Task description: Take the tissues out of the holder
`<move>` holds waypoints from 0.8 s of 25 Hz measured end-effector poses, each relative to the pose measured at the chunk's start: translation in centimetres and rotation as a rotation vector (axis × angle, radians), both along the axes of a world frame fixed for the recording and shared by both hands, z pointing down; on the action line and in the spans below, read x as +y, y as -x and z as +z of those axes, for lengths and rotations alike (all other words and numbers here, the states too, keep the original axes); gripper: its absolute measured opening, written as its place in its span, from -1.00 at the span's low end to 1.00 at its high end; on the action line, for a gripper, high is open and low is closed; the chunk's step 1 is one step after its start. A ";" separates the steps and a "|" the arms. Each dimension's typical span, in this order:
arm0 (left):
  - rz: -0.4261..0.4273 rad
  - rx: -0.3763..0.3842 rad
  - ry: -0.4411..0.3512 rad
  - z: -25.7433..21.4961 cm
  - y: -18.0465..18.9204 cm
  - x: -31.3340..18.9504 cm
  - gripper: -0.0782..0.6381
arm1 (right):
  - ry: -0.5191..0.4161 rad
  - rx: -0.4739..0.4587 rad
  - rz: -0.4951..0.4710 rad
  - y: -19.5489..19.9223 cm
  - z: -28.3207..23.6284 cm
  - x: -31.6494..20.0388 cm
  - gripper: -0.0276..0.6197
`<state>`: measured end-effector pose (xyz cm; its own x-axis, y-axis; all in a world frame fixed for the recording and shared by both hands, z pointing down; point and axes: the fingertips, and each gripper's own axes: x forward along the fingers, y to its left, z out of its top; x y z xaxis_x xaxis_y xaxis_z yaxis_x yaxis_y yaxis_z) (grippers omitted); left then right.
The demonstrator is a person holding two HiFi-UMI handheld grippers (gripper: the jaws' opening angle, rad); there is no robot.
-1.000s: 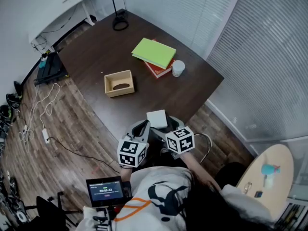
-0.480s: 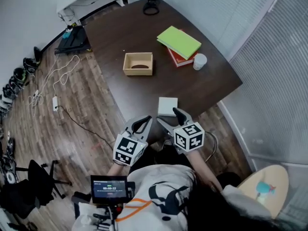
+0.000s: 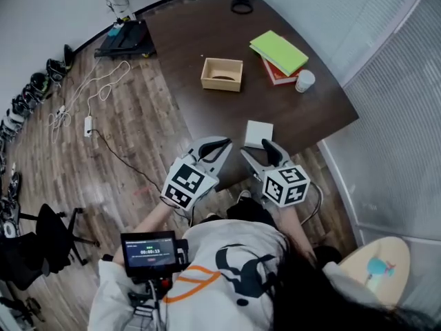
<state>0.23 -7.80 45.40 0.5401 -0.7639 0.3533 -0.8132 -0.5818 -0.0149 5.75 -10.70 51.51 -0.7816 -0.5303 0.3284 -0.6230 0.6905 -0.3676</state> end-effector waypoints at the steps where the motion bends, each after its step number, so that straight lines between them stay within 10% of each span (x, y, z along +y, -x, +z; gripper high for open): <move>1: -0.002 0.005 -0.008 -0.4 0.4 0.6 -0.78 | -0.008 -0.005 0.005 0.4 -0.5 0.7 0.10; 20: -0.023 0.162 -0.054 -1.0 5.5 13.3 -0.78 | -0.050 0.023 0.104 2.8 -2.6 16.5 -0.12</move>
<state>-5.28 5.46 44.38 0.5690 -0.7920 0.2212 -0.8204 -0.5651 0.0869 2.98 5.76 48.91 -0.7140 -0.6247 0.3162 -0.7001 0.6387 -0.3191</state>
